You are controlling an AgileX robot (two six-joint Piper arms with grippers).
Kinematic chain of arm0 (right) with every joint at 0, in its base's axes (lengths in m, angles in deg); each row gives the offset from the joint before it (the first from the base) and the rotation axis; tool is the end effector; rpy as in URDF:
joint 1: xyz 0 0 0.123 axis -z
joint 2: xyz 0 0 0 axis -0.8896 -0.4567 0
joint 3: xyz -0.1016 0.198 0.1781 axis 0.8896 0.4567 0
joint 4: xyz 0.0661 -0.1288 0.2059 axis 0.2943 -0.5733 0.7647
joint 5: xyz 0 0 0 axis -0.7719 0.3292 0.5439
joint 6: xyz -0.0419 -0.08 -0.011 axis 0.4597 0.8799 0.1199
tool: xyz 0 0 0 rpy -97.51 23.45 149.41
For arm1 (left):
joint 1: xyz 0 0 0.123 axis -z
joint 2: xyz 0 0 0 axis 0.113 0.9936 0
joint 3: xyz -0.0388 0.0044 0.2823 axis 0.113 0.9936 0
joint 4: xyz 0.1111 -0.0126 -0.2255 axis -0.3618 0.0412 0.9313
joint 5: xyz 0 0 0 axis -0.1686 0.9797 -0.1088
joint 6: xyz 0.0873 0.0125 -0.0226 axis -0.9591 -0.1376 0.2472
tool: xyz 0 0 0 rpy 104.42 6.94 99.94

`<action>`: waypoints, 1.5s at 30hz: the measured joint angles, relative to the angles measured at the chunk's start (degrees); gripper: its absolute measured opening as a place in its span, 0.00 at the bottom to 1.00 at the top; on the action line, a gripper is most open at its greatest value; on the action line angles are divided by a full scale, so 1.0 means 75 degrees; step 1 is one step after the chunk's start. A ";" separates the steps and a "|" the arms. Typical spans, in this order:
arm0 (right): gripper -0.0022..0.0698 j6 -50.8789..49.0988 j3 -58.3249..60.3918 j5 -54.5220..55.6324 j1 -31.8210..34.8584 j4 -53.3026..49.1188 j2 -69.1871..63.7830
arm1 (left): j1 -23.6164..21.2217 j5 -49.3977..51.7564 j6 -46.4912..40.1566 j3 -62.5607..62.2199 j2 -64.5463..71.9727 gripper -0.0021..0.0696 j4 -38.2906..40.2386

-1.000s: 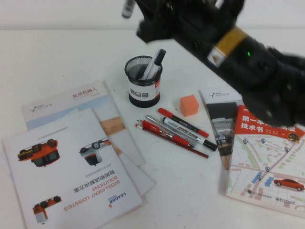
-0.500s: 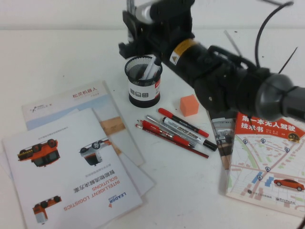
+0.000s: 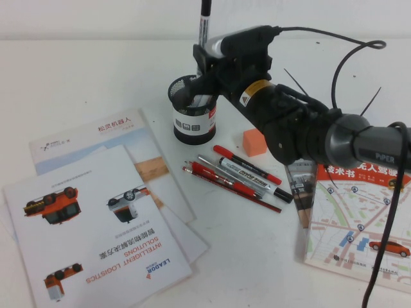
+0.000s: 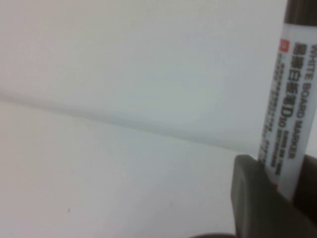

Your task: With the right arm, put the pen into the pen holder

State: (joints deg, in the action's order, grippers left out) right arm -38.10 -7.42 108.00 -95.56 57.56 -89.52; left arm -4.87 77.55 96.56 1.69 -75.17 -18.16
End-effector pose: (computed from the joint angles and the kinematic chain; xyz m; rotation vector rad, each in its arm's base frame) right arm 0.4130 0.2655 0.2348 -0.3749 1.5153 0.5210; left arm 0.0518 -0.0010 0.1730 -0.0845 1.8766 -0.0932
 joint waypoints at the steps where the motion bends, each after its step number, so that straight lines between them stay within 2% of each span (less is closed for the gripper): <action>1: 0.19 0.0000 0.0000 -0.0038 0.0000 -0.0166 -0.0021 | 0.0000 0.0000 0.0000 0.0000 0.0000 0.03 0.0000; 7: 0.22 0.0005 0.0000 -0.0173 0.0000 -0.0553 -0.0132 | 0.0000 0.0000 0.0000 0.0000 0.0000 0.03 0.0000; 13: 0.48 0.0005 0.0000 -0.0173 0.0000 -0.0313 -0.0163 | 0.0000 0.0000 0.0000 0.0000 0.0000 0.03 0.0000; 17: 0.52 -0.0174 0.0000 -0.0147 0.0000 0.0188 -0.0131 | 0.0000 0.0000 0.0000 0.0000 0.0000 0.03 0.0000; 19: 0.47 -0.0578 0.0000 -0.0207 0.0000 0.0386 0.0054 | 0.0000 0.0000 0.0000 0.0000 0.0000 0.03 0.0000; 20: 0.40 -0.0758 0.0000 -0.0301 0.0000 0.0456 0.0217 | 0.0000 0.0000 0.0000 0.0000 0.0000 0.03 0.0000; 22: 0.20 -0.0994 0.0041 -0.0575 0.0000 0.0488 0.0711 | 0.0000 0.0000 0.0000 0.0000 0.0000 0.03 0.0000; 25: 0.06 -0.1096 0.0336 -0.0987 0.0000 0.0259 0.1680 | 0.0000 0.0000 0.0000 0.0000 0.0000 0.03 0.0000; 31: 0.01 -0.1113 0.2113 -0.0478 0.0000 -0.0582 0.3927 | 0.0000 0.0000 0.0000 0.0000 0.0000 0.03 0.0000; 37: 0.00 -0.1129 0.4548 0.0617 0.0000 -0.0492 0.5686 | 0.0000 0.0000 0.0000 0.0000 0.0000 0.03 0.0000; 45: 0.00 -0.1129 0.5495 -0.0552 0.0000 -0.0447 0.7006 | 0.0000 0.0000 0.0000 0.0000 0.0000 0.03 0.0000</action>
State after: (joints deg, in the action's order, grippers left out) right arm -46.57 33.79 103.86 -95.56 54.22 -36.98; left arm -4.87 77.55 96.56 1.69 -75.17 -18.16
